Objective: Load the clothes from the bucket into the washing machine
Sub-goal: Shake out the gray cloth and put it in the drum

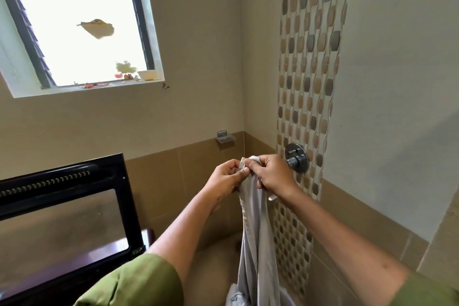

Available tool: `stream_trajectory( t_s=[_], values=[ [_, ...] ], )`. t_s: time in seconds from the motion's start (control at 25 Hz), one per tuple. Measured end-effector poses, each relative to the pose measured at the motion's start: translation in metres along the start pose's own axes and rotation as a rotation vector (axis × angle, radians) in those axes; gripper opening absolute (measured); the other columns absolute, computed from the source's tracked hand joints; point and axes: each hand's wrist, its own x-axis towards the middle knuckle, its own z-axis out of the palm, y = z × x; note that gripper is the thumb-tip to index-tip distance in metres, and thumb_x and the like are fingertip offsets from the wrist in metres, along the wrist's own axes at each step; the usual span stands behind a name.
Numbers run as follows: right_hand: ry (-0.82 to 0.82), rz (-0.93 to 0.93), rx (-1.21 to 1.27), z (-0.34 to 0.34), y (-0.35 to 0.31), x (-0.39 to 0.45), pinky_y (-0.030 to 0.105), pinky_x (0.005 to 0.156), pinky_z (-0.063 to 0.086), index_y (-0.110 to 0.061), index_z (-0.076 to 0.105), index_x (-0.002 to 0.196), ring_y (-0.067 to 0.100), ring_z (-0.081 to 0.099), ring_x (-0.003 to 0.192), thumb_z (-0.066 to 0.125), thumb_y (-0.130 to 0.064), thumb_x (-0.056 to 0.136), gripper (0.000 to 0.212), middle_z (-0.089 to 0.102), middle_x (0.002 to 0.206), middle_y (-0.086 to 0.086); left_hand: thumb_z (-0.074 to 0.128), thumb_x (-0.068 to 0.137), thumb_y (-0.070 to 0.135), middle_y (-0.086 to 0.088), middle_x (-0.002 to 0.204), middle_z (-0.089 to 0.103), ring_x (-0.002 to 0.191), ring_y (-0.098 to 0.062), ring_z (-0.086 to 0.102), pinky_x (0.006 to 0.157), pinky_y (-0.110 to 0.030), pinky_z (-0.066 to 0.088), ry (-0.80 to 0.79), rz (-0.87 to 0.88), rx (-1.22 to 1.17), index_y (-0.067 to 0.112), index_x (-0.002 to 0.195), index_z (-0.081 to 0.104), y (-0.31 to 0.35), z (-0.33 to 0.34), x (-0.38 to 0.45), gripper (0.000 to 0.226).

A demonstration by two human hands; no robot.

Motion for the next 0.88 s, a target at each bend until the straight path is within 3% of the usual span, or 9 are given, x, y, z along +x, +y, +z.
stream_trajectory(
  t_s=[0.16, 0.24, 0.32, 0.48, 0.72, 0.8, 0.88],
  values=[
    [-0.036, -0.023, 0.075, 0.025, -0.036, -0.012, 0.033, 0.064, 0.051, -0.029, 0.073, 0.068, 0.006, 0.062, 0.063, 0.065, -0.040, 0.089, 0.025, 0.070, 0.064, -0.011, 0.060, 0.095, 0.015, -0.015, 0.092, 0.066, 0.082, -0.022, 0.063, 0.076, -0.031, 0.054, -0.013, -0.056, -0.207, 0.001, 0.099, 0.063, 0.015, -0.039, -0.019, 0.015],
    [-0.064, -0.027, 0.064, 0.036, -0.053, -0.019, 0.033, 0.069, 0.051, -0.026, 0.076, 0.076, 0.009, 0.065, 0.070, 0.067, -0.038, 0.088, 0.020, 0.074, 0.073, -0.008, 0.060, 0.094, 0.017, -0.015, 0.090, 0.069, 0.081, -0.022, 0.066, 0.077, -0.031, 0.056, -0.066, -0.094, -0.290, -0.004, 0.103, 0.064, 0.022, -0.063, -0.027, 0.023],
    [-0.098, -0.025, -0.046, 0.043, -0.063, -0.026, 0.032, 0.065, 0.048, -0.023, 0.077, 0.078, 0.014, 0.064, 0.067, 0.067, -0.044, 0.086, 0.024, 0.075, 0.074, -0.002, 0.064, 0.092, 0.020, -0.013, 0.083, 0.070, 0.072, -0.019, 0.068, 0.069, -0.027, 0.058, -0.104, -0.101, -0.269, -0.004, 0.098, 0.066, 0.030, -0.080, -0.033, 0.025],
    [-0.014, -0.044, -0.329, 0.052, -0.074, -0.036, 0.029, 0.054, 0.038, -0.025, 0.070, 0.068, 0.006, 0.052, 0.050, 0.062, -0.057, 0.084, 0.037, 0.063, 0.056, -0.005, 0.061, 0.094, 0.014, -0.009, 0.068, 0.063, 0.054, -0.013, 0.063, 0.051, -0.025, 0.054, -0.051, -0.084, -0.216, 0.007, 0.073, 0.060, 0.048, -0.089, -0.036, 0.022],
    [-0.157, -0.042, 0.009, 0.069, -0.058, -0.031, 0.027, 0.056, 0.043, -0.023, 0.061, 0.076, 0.003, 0.054, 0.057, 0.057, -0.033, 0.085, 0.014, 0.061, 0.064, -0.011, 0.062, 0.094, 0.018, -0.006, 0.071, 0.047, 0.071, -0.023, 0.046, 0.072, -0.038, 0.042, 0.162, 0.201, -0.155, 0.012, 0.077, 0.052, 0.089, -0.085, -0.025, 0.021],
    [-0.125, -0.007, -0.097, 0.084, -0.035, -0.026, 0.032, 0.059, 0.046, -0.018, 0.063, 0.088, 0.011, 0.060, 0.067, 0.054, -0.029, 0.079, 0.017, 0.065, 0.076, -0.006, 0.063, 0.094, 0.019, -0.008, 0.073, 0.046, 0.075, -0.024, 0.043, 0.074, -0.038, 0.039, 0.209, 0.263, -0.133, 0.013, 0.075, 0.054, 0.106, -0.091, -0.020, 0.022],
    [-0.082, 0.034, -0.289, 0.096, -0.005, -0.022, 0.029, 0.052, 0.040, -0.016, 0.059, 0.085, 0.016, 0.055, 0.064, 0.052, -0.020, 0.079, 0.010, 0.061, 0.074, -0.004, 0.065, 0.093, 0.019, -0.006, 0.072, 0.047, 0.075, -0.024, 0.043, 0.074, -0.039, 0.038, 0.255, 0.317, -0.113, 0.015, 0.072, 0.056, 0.124, -0.102, -0.014, 0.023]
  ],
)
